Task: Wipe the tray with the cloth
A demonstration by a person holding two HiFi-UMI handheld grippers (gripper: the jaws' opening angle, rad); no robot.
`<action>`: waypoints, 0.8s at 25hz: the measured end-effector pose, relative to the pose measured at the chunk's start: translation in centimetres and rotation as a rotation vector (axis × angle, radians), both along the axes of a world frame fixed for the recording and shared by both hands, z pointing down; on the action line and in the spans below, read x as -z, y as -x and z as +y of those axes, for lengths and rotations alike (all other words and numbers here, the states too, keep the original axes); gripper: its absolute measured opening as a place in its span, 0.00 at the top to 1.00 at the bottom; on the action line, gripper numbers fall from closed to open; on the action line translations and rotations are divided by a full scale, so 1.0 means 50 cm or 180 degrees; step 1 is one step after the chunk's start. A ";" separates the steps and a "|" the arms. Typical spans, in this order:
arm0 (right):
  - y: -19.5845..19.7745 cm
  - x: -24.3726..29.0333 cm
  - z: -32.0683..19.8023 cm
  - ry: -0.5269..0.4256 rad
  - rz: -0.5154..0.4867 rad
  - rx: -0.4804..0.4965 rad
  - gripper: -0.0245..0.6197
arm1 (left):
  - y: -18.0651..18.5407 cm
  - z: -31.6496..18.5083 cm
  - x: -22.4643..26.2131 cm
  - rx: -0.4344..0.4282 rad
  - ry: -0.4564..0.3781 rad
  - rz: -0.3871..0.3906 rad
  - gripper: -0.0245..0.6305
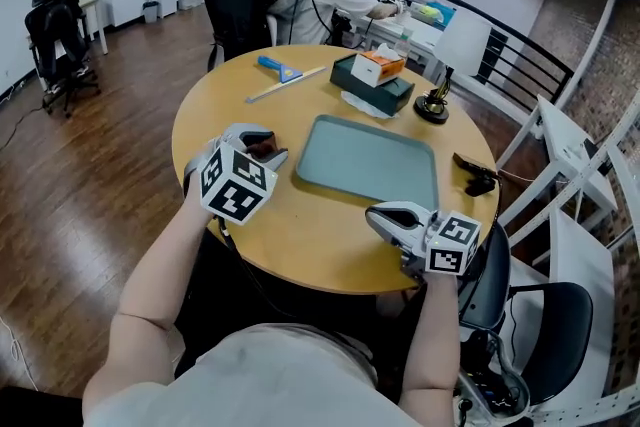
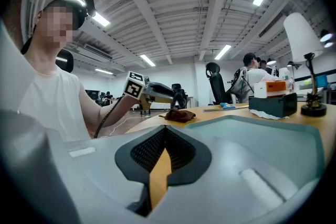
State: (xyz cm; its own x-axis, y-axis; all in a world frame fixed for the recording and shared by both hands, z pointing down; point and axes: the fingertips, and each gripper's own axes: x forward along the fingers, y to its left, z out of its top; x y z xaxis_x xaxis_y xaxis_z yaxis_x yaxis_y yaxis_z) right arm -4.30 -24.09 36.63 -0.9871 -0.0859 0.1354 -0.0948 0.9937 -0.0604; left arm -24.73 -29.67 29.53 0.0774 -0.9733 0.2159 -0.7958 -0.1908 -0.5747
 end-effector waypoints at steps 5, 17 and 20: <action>0.000 -0.001 -0.017 0.0007 0.0018 -0.0190 0.96 | -0.119 0.037 0.037 -0.0813 -0.0237 0.1163 0.90; -0.002 0.004 -0.035 0.0010 0.0025 -0.0441 0.96 | -0.320 0.010 -0.061 -0.1958 0.0357 0.2172 0.96; 0.008 0.012 -0.053 0.0007 0.0023 -0.0511 0.96 | -0.306 -0.005 -0.067 -0.1923 0.0321 0.2145 0.96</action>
State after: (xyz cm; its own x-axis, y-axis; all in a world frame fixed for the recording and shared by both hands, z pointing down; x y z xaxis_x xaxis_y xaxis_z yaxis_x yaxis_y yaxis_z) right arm -4.71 -26.76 36.02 -0.9596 -0.2422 0.1429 -0.2528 0.9656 -0.0612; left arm -9.44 -29.92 32.87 0.7088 -0.7051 0.0220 -0.7054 -0.7086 0.0180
